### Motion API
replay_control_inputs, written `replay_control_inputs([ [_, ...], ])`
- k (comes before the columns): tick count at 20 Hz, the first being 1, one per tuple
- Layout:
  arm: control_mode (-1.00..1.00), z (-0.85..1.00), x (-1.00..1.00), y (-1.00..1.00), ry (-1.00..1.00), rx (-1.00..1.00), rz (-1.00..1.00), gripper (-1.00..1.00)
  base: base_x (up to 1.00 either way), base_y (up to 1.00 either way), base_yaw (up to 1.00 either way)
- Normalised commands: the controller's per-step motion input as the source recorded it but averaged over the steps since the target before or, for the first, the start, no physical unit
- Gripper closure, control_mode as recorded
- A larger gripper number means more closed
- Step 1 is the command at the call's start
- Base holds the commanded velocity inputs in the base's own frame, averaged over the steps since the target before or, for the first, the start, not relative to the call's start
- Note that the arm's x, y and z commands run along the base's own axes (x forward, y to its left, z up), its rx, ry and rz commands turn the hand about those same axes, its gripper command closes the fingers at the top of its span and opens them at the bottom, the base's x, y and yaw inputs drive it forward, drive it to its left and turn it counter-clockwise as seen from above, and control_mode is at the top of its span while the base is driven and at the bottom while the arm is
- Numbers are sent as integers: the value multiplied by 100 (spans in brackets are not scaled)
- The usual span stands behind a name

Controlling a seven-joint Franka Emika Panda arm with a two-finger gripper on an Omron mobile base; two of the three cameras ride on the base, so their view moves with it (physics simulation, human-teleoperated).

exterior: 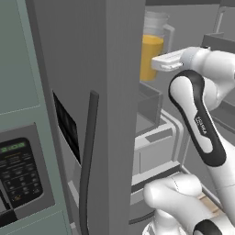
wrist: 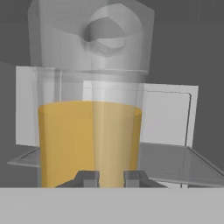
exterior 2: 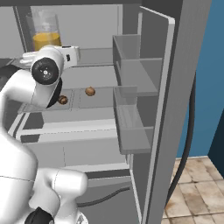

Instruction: Move the potato and onion from the top shelf to the second highest shelf to make space. Then, place the pitcher from the counter on the cleared top shelf.

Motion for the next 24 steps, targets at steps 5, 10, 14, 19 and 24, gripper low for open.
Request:
replay_control_inputs([
  [5,-100,-21,51,0,0,-1,0,100,0,0,0],
  [10,-100,0,54,0,0,0,0,100,0,0,0],
  [14,-100,0,57,1,0,0,0,100,0,0,0],
  [19,-100,0,66,14,3,0,0,100,0,0,0],
  [24,-100,-4,72,30,5,-2,0,100,0,0,0],
])
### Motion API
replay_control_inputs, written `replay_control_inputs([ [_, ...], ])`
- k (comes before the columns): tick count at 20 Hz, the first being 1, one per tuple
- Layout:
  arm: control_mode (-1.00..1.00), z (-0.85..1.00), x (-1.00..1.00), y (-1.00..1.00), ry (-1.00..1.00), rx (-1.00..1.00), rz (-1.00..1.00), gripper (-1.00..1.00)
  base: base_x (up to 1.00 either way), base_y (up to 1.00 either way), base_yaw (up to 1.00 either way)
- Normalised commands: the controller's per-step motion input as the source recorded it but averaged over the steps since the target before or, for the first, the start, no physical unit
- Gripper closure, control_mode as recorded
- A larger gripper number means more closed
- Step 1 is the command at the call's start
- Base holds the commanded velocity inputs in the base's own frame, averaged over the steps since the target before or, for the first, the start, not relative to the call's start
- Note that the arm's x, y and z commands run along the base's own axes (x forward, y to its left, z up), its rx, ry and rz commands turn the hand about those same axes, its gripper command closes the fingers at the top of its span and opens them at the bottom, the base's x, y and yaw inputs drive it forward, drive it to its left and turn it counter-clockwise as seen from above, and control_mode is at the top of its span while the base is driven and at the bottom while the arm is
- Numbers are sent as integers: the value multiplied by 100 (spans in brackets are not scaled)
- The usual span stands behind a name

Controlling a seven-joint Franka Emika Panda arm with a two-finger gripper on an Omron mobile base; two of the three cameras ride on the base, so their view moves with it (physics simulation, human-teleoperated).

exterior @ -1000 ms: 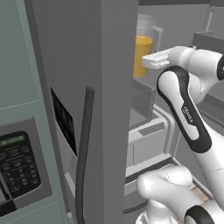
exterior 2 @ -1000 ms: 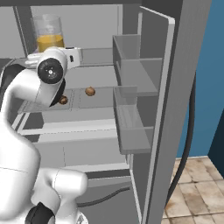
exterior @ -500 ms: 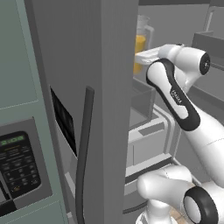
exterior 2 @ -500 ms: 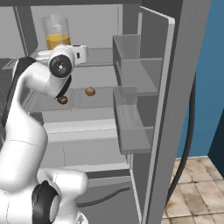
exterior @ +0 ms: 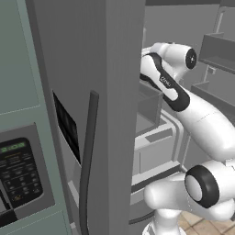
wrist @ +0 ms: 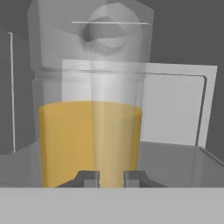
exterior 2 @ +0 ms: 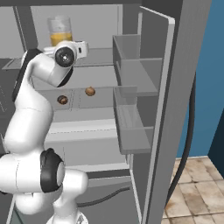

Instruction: Move the potato and onion from the top shelf to the second highest shelf to make space. Then, place the pitcher from the counter on the cleared top shelf.

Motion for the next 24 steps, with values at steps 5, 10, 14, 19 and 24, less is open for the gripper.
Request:
replay_control_inputs([
  [5,-100,-13,69,26,5,-2,0,100,0,0,0],
  [10,-100,-23,62,15,2,0,0,100,0,0,0],
  [14,-100,-25,55,9,0,0,0,100,0,0,0],
  [19,-100,-21,53,7,0,0,0,100,0,0,0],
  [24,-100,-25,51,20,0,-2,0,100,0,0,0],
])
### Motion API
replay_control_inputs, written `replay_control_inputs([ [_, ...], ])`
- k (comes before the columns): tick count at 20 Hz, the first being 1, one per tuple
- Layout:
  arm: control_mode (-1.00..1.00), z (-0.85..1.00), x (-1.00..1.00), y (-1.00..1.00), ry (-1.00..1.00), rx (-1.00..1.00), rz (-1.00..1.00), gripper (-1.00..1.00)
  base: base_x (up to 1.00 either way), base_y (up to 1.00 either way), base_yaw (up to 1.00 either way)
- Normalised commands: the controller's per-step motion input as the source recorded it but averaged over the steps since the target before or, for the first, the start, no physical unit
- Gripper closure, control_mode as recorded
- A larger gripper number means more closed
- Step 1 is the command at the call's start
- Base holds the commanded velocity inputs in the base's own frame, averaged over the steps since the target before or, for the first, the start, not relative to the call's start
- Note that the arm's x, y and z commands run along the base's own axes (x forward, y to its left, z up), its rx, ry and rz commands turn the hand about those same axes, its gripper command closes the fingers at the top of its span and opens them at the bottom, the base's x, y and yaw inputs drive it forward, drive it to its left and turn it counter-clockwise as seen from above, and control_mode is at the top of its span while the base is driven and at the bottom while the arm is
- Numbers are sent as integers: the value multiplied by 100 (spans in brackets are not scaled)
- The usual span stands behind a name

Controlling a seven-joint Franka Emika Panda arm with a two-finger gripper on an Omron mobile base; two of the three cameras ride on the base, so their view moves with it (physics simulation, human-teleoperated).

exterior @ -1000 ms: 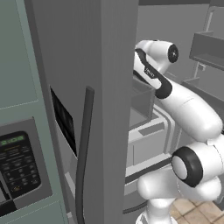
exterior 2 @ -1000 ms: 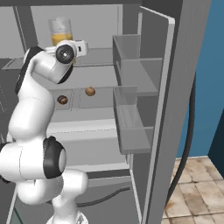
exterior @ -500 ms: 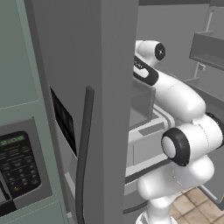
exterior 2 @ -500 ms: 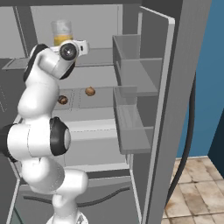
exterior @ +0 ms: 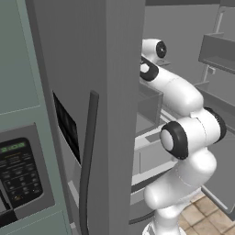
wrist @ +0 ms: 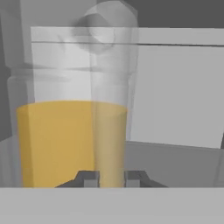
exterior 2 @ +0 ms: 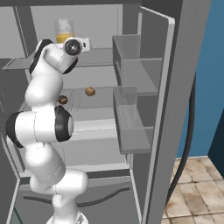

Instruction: Move the potato and onion from the top shelf to the second highest shelf to make space. Then, place the pitcher from the counter on the cleared top shelf.

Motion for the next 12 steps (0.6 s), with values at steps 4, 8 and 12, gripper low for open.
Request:
replay_control_inputs([
  [4,-100,-31,50,31,0,-5,0,100,0,0,0],
  [8,-100,-25,33,37,0,-6,0,-100,0,0,0],
  [12,-100,-13,3,11,0,-2,0,-100,0,0,0],
])
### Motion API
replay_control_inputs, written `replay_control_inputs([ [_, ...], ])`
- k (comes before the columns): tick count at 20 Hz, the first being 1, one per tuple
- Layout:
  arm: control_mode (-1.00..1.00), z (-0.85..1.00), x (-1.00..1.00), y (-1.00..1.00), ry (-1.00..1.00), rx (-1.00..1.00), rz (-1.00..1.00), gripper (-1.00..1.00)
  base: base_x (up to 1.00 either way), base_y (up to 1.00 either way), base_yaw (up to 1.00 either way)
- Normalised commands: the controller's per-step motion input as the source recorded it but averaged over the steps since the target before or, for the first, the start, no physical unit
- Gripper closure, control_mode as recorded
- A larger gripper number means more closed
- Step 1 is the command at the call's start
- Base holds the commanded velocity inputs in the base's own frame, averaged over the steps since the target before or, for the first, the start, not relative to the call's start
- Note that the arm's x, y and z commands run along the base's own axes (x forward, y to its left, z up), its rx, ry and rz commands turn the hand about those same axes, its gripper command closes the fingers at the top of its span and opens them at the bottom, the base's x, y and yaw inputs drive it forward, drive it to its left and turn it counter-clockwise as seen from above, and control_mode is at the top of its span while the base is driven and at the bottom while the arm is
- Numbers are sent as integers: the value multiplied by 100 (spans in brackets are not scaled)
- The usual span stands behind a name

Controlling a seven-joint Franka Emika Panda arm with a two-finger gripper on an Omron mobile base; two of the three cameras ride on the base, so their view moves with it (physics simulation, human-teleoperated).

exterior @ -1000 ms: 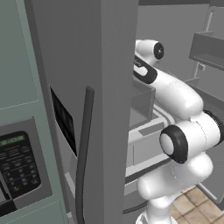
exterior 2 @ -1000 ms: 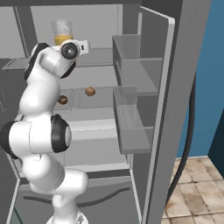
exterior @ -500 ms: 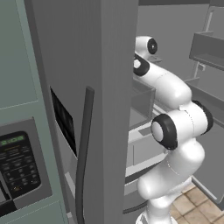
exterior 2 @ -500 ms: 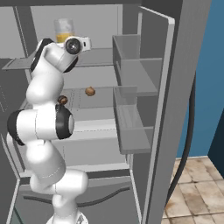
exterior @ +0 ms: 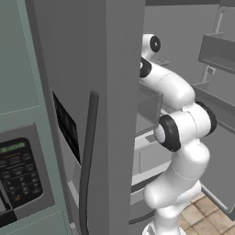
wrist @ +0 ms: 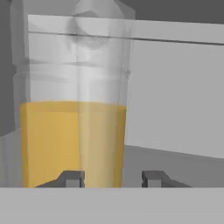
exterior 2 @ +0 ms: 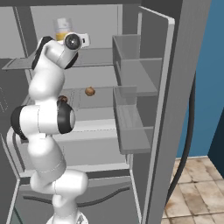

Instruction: Move the potato and onion from the top shelf to the second highest shelf to make space. Then, place the pitcher from the counter on the cleared top shelf.

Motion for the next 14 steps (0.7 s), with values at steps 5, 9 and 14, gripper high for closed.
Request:
replay_control_inputs([
  [5,-100,-1,-21,-2,0,0,-2,-100,0,0,0],
  [9,-100,0,-50,-23,0,0,-1,-100,0,0,0],
  [14,-100,0,-69,-29,0,0,-1,-100,0,0,0],
])
